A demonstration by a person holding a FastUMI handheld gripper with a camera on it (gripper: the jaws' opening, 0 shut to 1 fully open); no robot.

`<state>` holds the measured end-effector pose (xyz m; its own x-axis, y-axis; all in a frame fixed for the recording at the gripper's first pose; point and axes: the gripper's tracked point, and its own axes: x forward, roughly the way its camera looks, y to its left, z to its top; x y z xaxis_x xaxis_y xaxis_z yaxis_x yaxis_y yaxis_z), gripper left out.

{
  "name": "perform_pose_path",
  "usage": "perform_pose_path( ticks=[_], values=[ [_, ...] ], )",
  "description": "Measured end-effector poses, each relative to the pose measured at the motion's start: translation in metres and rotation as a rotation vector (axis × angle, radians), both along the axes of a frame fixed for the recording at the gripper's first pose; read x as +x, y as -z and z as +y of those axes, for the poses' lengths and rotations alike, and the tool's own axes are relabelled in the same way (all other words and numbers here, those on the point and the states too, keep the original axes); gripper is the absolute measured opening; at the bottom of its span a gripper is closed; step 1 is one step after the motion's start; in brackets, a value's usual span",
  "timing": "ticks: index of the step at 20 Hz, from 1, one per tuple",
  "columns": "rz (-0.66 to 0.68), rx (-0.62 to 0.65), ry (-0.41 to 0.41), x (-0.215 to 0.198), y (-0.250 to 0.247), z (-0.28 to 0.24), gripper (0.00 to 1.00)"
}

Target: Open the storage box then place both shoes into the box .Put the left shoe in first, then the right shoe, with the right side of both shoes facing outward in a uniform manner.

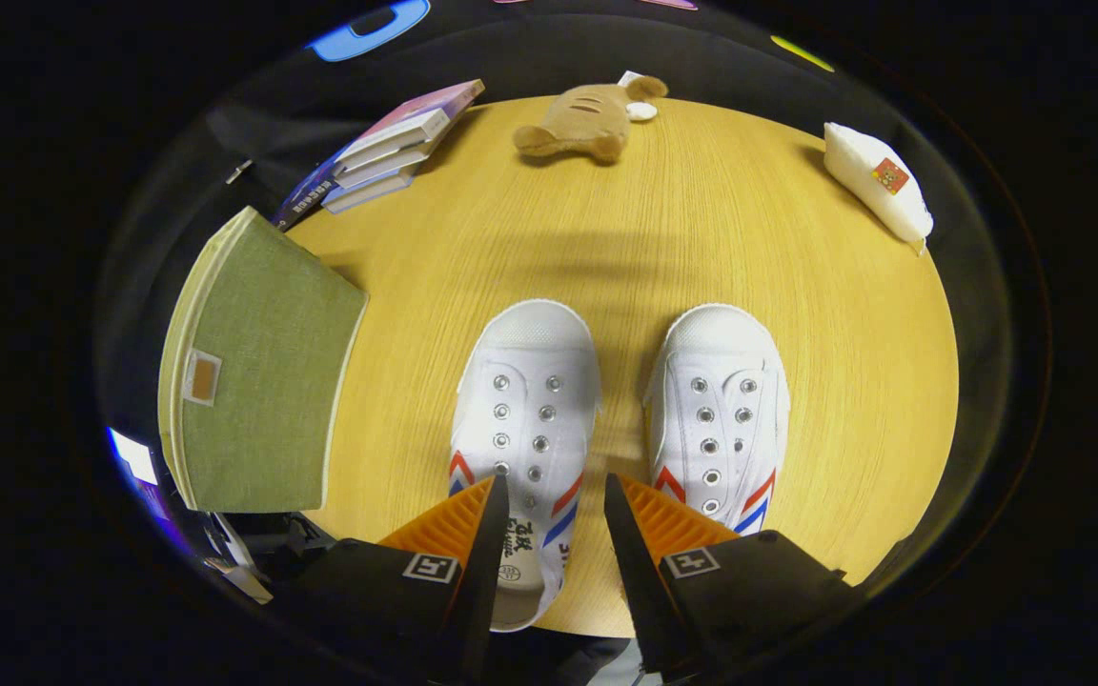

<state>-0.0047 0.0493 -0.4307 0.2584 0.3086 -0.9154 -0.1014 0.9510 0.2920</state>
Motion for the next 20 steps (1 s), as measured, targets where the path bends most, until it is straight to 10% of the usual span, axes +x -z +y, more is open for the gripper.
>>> perform_pose_path(
  ticks=[8, 20],
  values=[
    [0.134, 0.018, 0.082, -0.003, 0.011, 0.004, 0.06],
    [0.065, 0.200, 0.207, -0.006, -0.107, 0.039, 0.06]
  ],
)
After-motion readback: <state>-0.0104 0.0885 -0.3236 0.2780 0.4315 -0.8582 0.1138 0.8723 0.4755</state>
